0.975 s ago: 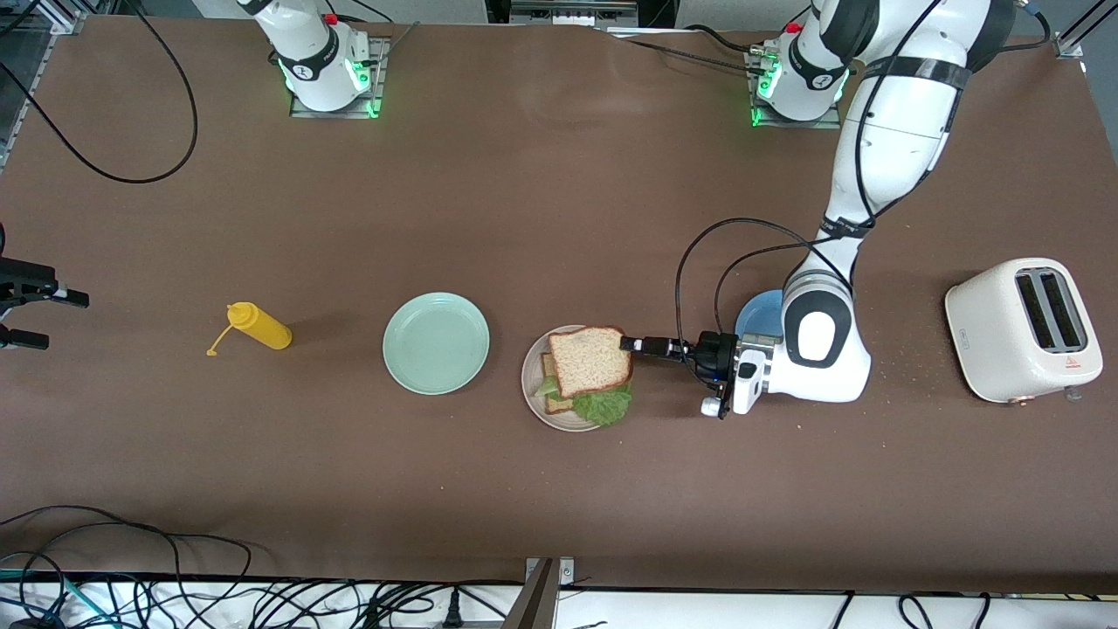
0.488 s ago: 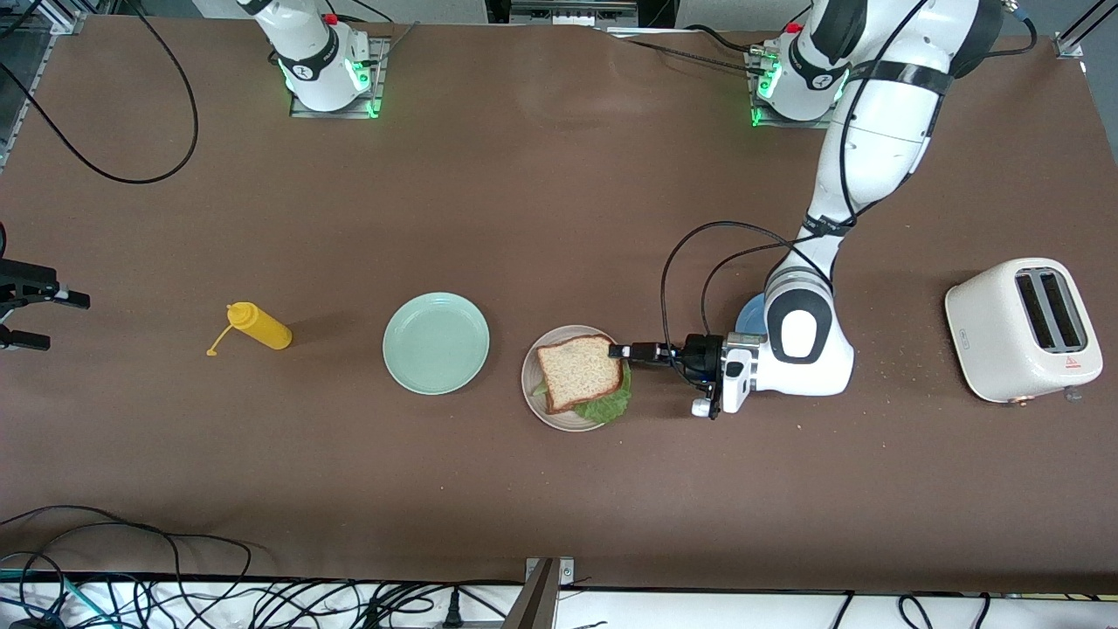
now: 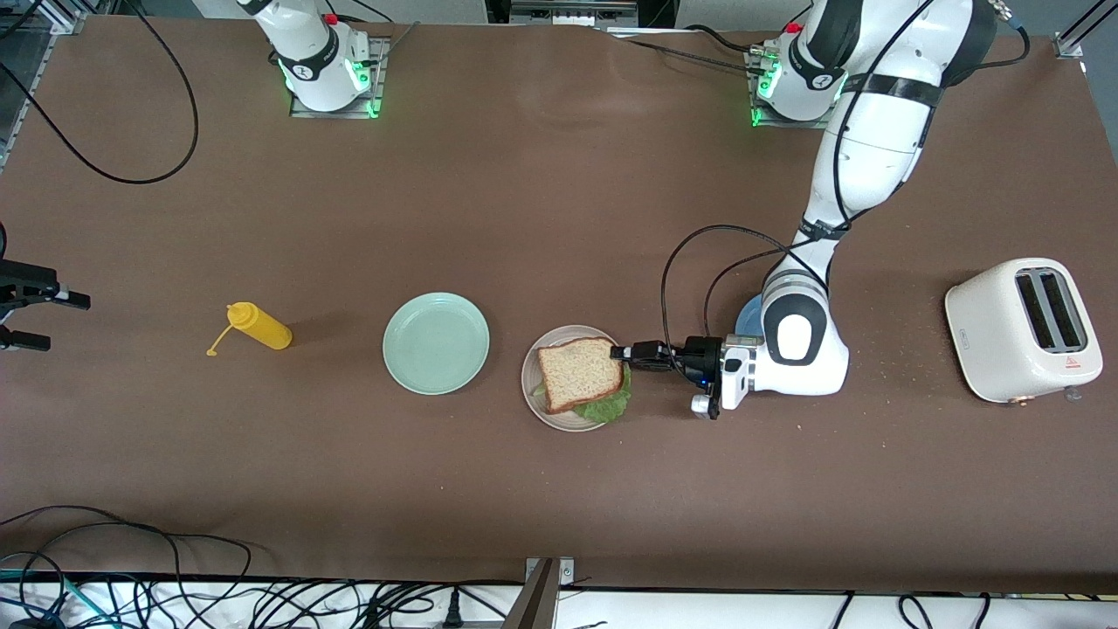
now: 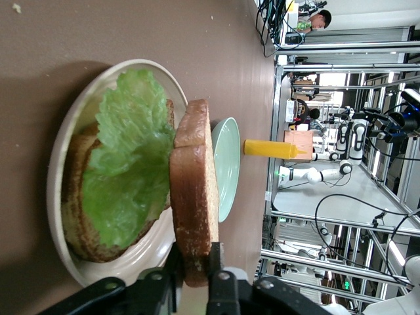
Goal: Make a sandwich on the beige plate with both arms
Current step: 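Lower the bread slice onto the lettuce with the left gripper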
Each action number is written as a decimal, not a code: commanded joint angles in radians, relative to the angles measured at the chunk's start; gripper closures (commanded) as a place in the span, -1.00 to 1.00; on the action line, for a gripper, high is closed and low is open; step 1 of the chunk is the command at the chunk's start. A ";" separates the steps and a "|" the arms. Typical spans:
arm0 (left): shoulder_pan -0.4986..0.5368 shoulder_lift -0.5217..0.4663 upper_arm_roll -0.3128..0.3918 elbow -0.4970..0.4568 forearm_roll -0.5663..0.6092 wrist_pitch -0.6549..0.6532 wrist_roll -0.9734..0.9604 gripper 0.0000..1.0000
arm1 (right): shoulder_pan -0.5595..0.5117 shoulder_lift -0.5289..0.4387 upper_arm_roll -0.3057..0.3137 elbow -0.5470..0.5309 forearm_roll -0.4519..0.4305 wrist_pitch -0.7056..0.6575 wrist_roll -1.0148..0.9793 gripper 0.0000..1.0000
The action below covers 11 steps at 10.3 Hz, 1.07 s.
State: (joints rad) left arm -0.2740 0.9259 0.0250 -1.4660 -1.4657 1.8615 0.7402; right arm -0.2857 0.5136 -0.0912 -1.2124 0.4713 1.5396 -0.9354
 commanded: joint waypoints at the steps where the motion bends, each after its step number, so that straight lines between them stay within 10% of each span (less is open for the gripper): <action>1: 0.004 -0.001 0.003 -0.007 -0.035 0.001 0.053 -1.00 | -0.004 0.000 0.008 0.005 -0.017 0.004 0.000 -1.00; 9: 0.035 -0.021 0.012 0.004 -0.010 -0.016 -0.014 -1.00 | -0.006 0.000 0.008 0.005 -0.016 0.004 0.000 -1.00; 11: 0.065 -0.073 0.012 0.039 0.165 -0.022 -0.164 -1.00 | -0.006 0.000 0.008 0.005 -0.016 0.004 0.000 -1.00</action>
State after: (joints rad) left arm -0.2325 0.9096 0.0361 -1.4406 -1.4068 1.8565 0.6811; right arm -0.2858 0.5138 -0.0912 -1.2124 0.4713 1.5407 -0.9354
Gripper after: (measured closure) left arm 0.000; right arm 0.000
